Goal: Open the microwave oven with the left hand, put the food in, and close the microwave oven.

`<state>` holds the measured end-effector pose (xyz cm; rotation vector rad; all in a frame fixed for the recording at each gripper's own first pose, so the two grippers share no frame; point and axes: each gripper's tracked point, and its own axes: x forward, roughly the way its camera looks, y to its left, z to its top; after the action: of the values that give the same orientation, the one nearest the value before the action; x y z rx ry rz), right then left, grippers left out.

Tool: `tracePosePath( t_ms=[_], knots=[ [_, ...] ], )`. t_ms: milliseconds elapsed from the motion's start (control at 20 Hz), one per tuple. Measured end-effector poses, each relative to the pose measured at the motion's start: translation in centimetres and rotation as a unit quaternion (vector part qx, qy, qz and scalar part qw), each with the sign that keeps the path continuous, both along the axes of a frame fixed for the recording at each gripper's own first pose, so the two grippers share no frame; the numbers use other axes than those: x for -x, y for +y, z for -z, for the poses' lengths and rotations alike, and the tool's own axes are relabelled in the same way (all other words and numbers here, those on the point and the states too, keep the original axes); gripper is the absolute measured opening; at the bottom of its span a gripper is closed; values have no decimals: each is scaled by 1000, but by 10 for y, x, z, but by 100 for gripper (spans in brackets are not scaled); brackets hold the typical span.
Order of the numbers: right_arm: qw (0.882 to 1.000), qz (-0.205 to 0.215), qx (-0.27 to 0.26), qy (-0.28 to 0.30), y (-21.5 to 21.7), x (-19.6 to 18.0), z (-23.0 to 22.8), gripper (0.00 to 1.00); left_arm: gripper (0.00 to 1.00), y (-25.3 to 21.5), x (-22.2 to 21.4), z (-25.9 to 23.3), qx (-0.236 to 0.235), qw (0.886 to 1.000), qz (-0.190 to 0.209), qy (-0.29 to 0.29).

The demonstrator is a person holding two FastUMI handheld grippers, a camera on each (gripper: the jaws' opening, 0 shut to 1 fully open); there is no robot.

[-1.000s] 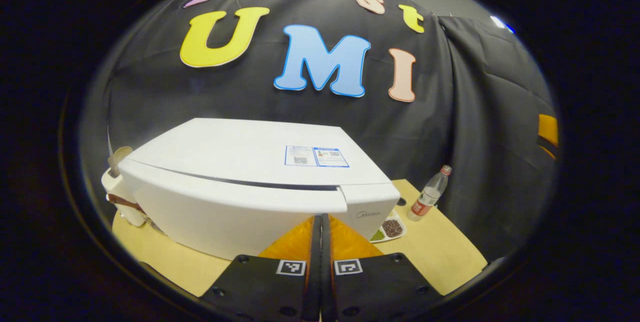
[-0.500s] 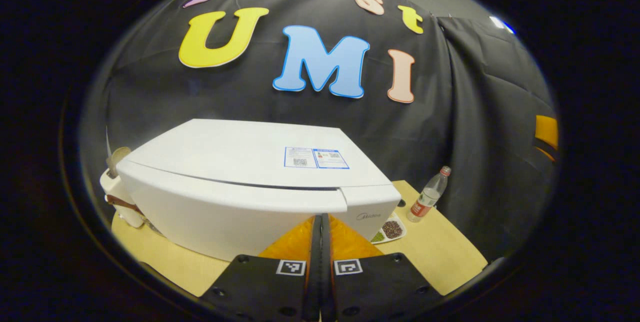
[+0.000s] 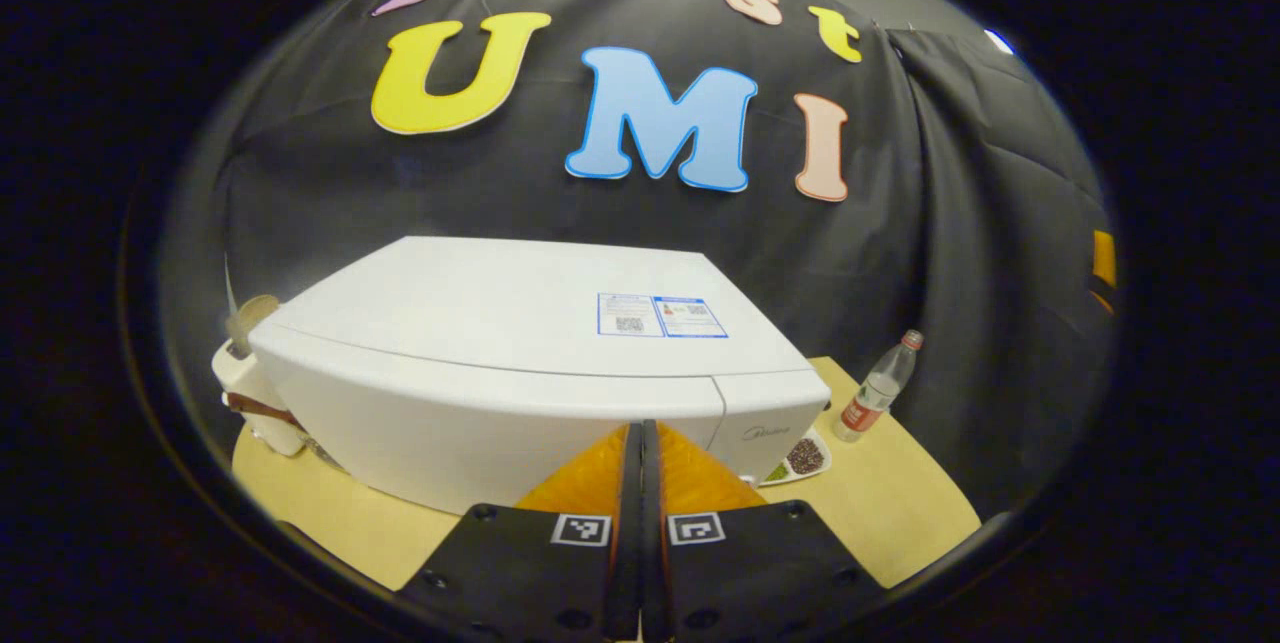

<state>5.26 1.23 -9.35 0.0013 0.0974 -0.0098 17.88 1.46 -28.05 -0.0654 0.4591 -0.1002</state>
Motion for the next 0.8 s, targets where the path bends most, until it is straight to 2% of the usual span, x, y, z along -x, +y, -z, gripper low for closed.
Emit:
tracePosePath(
  t_ms=[200, 250, 350, 400, 450, 500, 550, 600, 650, 750, 800],
  knots=[
    [1000, -11, 13, -19, 14, 3, -15, 95, 8, 23, 32, -79, -6, 995, -11, -104],
    [1000, -16, 12, -24, 20, 4, -18, 98, 24, 27, 37, -99, -1, 992, -12, -127],
    [999, -24, 12, -30, 32, 3, -25, 95, 72, 43, 53, -133, 4, 988, -27, -150],
    [999, -24, 10, -29, 38, 4, -30, 95, 79, 51, 64, -152, 4, 986, -37, -160],
    [999, -22, 7, -29, 42, 5, -36, 96, 95, 55, 70, -177, 1, 983, -43, -177],
    [999, -22, 1, -33, 48, 6, -45, 95, 93, 61, 79, -201, -7, 980, -51, -193],
    [999, -19, -2, -35, 53, 5, -53, 95, 99, 68, 89, -222, -19, 977, -62, -201],
    [999, -17, -1, -37, 57, 5, -59, 95, 99, 72, 100, -239, -25, 976, -66, -208],
    [999, -15, 3, -39, 61, 7, -66, 95, 90, 72, 108, -253, -24, 974, -65, -217],
    [999, -9, 6, -47, 68, 13, -81, 95, 99, 76, 121, -272, -23, 972, -63, -226],
    [999, -8, 4, -49, 73, 17, -86, 95, 98, 81, 127, -277, -24, 972, -65, -225]
  ],
)
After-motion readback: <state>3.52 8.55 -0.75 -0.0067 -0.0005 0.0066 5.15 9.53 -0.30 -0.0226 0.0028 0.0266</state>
